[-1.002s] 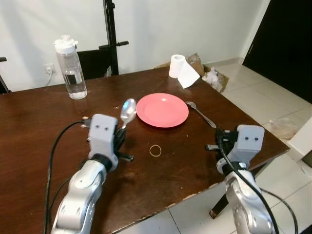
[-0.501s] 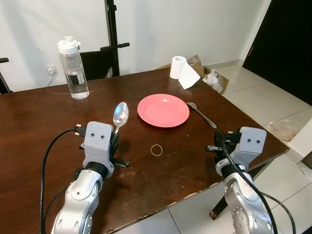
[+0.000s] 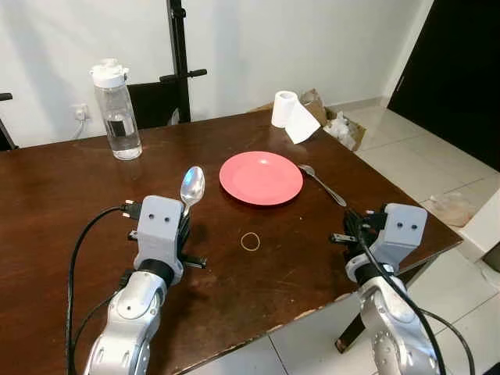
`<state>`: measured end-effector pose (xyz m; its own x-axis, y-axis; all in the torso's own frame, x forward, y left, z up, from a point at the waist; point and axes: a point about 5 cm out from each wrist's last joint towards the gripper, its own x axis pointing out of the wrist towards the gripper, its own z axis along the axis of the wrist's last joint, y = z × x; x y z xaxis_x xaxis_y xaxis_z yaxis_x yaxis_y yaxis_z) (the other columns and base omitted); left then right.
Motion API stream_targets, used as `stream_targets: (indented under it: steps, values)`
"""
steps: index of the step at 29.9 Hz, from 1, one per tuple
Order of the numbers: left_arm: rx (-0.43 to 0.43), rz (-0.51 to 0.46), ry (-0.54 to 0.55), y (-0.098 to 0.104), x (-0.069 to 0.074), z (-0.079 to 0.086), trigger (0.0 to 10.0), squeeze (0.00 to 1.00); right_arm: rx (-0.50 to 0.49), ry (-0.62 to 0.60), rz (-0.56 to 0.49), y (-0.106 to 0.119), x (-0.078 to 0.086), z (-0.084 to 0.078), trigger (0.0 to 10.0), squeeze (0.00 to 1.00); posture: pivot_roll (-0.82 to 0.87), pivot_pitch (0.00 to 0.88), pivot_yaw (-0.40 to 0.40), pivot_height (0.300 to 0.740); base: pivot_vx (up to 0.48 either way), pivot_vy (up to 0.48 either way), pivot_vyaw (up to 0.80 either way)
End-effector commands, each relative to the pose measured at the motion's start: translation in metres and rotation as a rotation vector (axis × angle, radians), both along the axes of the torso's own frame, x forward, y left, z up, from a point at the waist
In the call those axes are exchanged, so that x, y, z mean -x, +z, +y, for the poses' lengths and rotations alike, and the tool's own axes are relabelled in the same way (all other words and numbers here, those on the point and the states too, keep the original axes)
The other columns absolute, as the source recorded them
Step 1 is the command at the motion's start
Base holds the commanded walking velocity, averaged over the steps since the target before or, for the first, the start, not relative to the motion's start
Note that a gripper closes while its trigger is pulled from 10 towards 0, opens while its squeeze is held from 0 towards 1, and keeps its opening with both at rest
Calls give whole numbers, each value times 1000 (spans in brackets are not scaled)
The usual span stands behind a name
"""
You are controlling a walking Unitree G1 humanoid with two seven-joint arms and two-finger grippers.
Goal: Setting the table
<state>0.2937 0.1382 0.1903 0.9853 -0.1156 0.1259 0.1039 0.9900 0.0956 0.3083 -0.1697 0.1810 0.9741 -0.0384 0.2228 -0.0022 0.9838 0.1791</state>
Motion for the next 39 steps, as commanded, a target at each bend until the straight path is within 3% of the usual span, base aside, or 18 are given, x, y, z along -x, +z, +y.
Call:
stream_targets:
  steps: [1,11,39]
  values:
    - [-7,15,14,-4,1,2,10000,0,2,-17,27,-6,3,-5,10000,0,67,63,22,740,0,0,0]
    - [20,23,19,-4,0,2,10000,0,0,-17,32,-6,2,-5,10000,0,69,68,22,740,0,0,0]
    - [36,30,20,-4,0,2,10000,0,4,-20,39,-8,3,-5,10000,0,69,70,24,740,-301,0,0]
